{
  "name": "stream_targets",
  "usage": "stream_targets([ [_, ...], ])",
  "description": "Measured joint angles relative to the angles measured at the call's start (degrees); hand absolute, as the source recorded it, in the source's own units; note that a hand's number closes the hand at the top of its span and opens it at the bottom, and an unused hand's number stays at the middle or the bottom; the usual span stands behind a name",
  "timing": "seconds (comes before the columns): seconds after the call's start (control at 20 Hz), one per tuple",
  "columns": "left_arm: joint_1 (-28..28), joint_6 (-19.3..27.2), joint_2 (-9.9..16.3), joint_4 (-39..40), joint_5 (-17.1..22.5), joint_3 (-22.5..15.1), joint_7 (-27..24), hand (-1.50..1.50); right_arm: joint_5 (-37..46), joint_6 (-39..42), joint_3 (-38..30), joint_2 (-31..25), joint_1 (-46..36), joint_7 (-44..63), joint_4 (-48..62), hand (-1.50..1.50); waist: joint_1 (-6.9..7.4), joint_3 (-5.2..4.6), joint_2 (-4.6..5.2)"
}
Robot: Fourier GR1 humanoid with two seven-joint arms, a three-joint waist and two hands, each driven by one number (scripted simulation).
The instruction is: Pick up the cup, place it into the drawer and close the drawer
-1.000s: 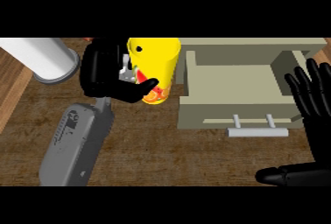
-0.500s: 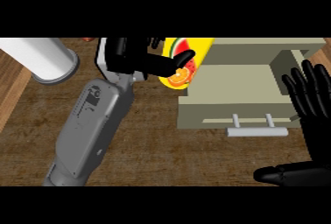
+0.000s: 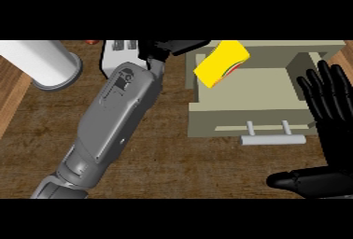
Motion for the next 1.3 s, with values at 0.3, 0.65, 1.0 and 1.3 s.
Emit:
stream_targets([
  [0.3,-4.80,3.81,-0.03,10.02,5.25,-4.77,-4.66,1.50,-0.06,0.83,-0.13,-0.04,0.68,-1.80,0.83,-1.50,-0.84,0.02,0.17],
  [0.65,-8.91,5.12,-0.03,20.29,12.37,-10.58,-8.72,1.50,-0.97,1.18,-0.21,-0.57,-0.01,-0.60,-0.14,-1.50,-2.21,0.04,0.47],
  [1.0,-12.33,6.48,-0.03,26.37,16.19,-17.53,-9.31,1.50,-0.98,1.25,0.84,-0.17,-1.36,-0.33,0.42,-1.50,-3.64,0.07,0.85],
  [1.3,-13.42,8.21,-0.04,29.47,17.85,-23.34,-8.80,-1.50,-0.91,1.56,1.05,-0.11,-2.87,-1.16,2.18,-1.50,-4.56,0.09,1.11],
])
